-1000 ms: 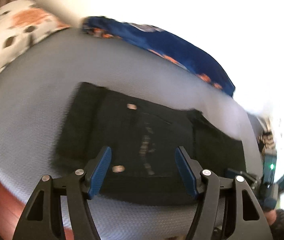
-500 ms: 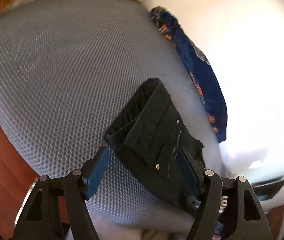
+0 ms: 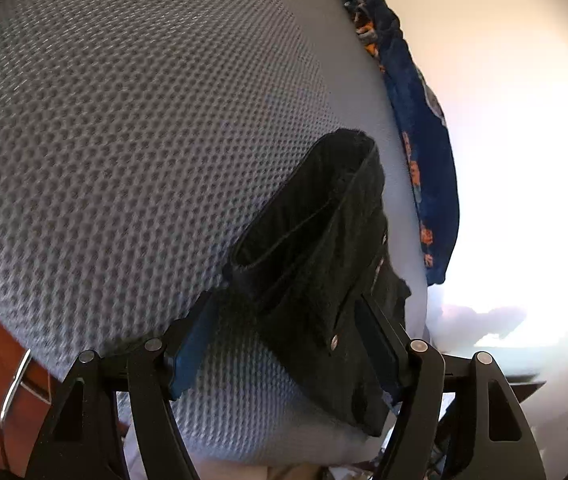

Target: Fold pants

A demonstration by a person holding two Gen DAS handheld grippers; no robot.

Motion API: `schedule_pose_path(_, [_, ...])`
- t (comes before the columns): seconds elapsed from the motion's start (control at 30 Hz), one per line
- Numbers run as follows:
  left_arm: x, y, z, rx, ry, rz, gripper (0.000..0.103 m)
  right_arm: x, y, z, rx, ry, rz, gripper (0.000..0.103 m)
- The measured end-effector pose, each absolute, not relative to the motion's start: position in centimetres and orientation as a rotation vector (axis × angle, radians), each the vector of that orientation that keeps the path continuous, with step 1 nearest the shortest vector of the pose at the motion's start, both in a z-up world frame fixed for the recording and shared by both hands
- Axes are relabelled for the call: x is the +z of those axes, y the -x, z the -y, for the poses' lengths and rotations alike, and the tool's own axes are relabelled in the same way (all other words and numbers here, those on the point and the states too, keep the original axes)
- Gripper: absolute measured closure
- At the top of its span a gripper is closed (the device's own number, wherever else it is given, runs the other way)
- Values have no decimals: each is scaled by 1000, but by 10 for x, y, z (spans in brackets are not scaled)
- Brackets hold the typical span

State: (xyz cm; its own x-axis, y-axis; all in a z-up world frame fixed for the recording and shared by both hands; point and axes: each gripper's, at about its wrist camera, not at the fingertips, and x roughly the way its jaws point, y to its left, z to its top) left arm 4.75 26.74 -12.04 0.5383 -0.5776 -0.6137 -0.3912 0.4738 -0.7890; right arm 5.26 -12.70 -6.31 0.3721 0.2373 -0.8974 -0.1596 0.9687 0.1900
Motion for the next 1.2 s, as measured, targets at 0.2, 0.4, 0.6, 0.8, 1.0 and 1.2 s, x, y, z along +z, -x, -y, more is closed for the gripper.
schedule_pose_path(0.2, [-118,-69,-263,-200,1064,-1064,31,-69,-57,142,212,-107,-1171,32])
schedule_pose_path(0.4, [-124,-79,-271,-298,1081,-1056,31,-77,-59,145,205,-117,-1182,31])
schedule_pose_path(0.6, [-121,-96,-272,-403,995,-1122,31,-78,-59,145,210,-120,-1186,28])
schedule_pose_path(0.8, [-112,-108,-263,-564,785,-1168,31,-79,-58,141,202,-102,-1190,26])
schedule_pose_path(1.0, [-107,-118,-255,-703,668,-1164,31,-81,-57,135,185,-86,-1191,22])
schedule_pose_path(1.2, [-107,-118,-236,-752,661,-1159,32,-82,-59,128,172,-53,-1201,20])
